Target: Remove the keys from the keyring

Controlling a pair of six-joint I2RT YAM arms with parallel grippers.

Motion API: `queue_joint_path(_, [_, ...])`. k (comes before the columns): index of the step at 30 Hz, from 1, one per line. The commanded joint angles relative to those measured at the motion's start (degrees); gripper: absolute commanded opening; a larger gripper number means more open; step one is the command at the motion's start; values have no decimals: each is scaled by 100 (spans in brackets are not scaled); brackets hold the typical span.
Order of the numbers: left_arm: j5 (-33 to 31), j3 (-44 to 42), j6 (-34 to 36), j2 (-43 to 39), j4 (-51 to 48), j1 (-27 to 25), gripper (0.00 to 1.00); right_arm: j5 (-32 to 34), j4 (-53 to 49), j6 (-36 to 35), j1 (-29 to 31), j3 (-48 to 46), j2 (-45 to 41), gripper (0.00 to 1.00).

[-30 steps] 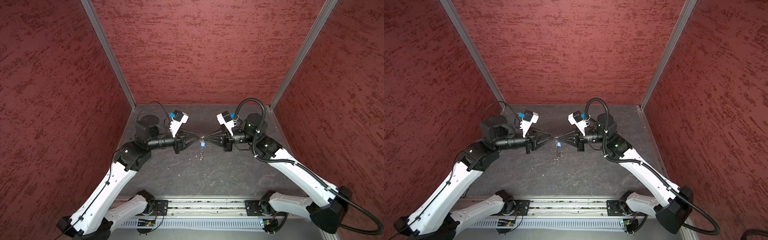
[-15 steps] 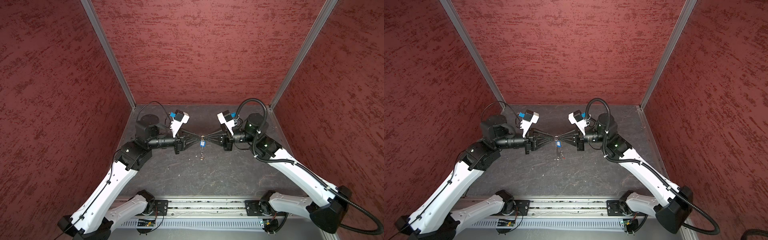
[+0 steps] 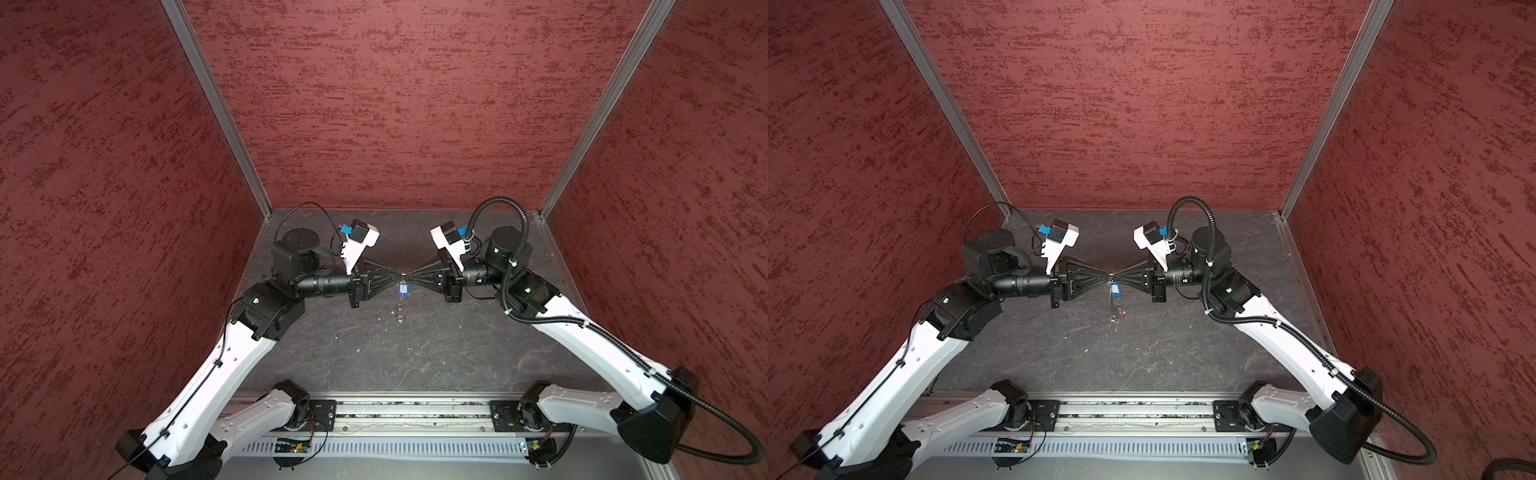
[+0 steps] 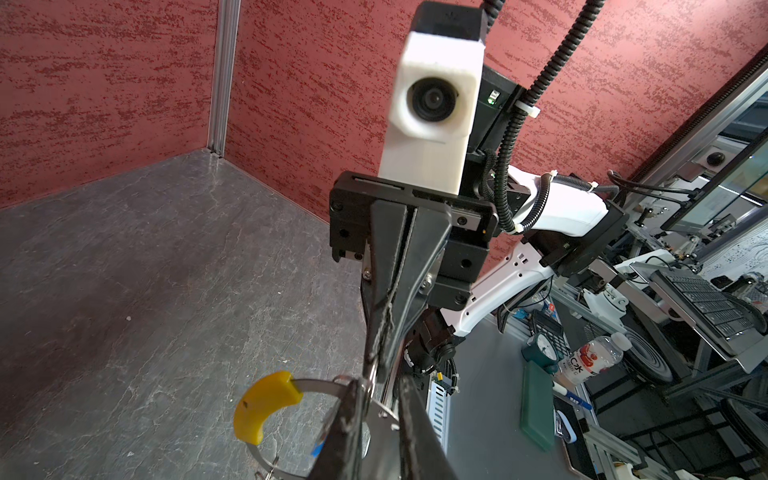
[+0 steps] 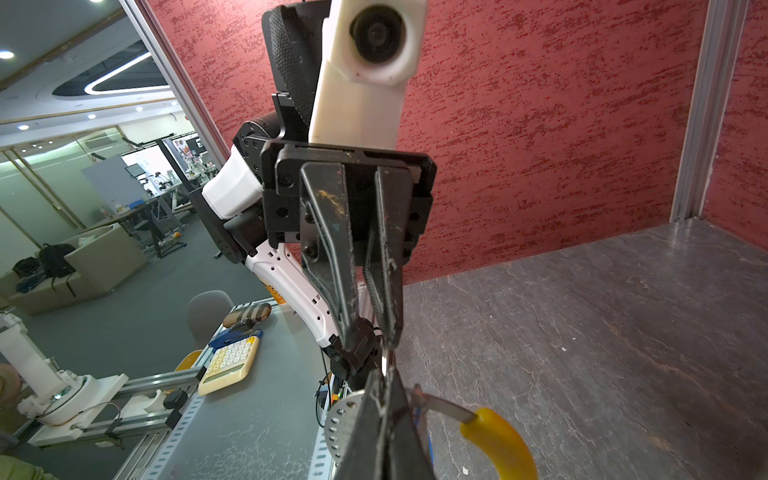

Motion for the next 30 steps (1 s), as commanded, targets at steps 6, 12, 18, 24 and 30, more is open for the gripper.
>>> queue_joint_path(6, [61,-37,21,35,101,-48,14,-42,302,24,43,117,38,0])
queue_joint_path(12, [69,-43,20,61,92,-71,14,-14,295,18,54,134,32,0])
queue_joint_path(18, [60,-43,29,77,102,-94,14,17,281,4,54,143,11,0])
queue_joint_path(24, [35,-44,28,108,127,-145,9,38,345,56,52,125,11,0])
queue_joint_path(30, [-102,-97,21,86,221,-203,0,71,412,104,61,94,-5,0])
